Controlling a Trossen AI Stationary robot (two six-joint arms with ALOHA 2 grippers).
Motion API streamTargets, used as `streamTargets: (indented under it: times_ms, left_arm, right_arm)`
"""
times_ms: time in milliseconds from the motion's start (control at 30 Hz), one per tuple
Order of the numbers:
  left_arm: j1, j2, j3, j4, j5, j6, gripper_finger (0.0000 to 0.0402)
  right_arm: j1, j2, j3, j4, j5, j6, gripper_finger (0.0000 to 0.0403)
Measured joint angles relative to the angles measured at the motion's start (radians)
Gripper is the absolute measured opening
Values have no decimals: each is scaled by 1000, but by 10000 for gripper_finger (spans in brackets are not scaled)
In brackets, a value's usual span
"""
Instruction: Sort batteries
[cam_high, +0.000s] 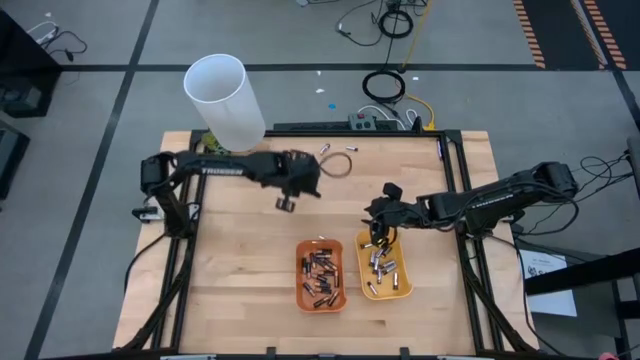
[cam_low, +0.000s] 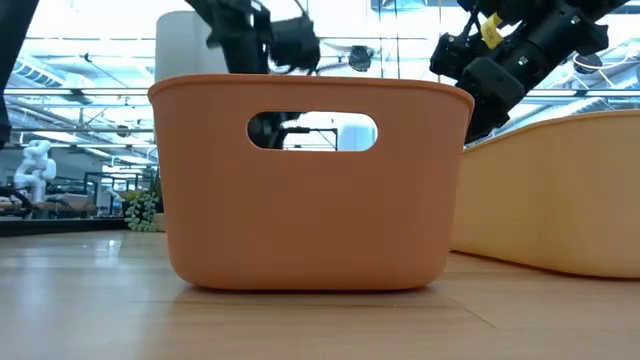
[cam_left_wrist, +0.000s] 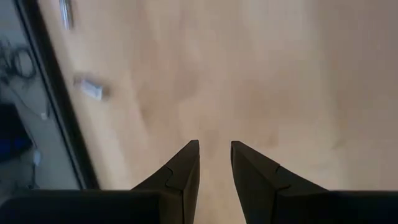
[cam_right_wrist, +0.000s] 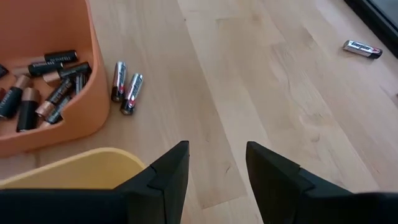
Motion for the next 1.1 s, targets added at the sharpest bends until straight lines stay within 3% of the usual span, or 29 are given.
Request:
streamTargets:
  times_ms: [333, 500, 633, 867, 1100]
  left_arm:
    - [246, 12, -14, -97, 0, 116, 103]
    - [320, 68, -14, -99, -3, 272, 103]
    - [331, 136, -14, -105, -32, 329, 119]
    - [318, 225, -14, -84, -181, 439, 189]
    - [319, 248, -14, -84, -130, 471, 207]
  right_arm:
    - [0, 13, 0, 8, 3, -21, 150]
    - [0, 13, 0, 35, 2, -36, 150]
    - [0, 12, 0, 48, 1, -40, 150]
    - [0, 12, 0, 47, 0, -40, 150]
    - [0, 12, 0, 47, -2, -40, 150]
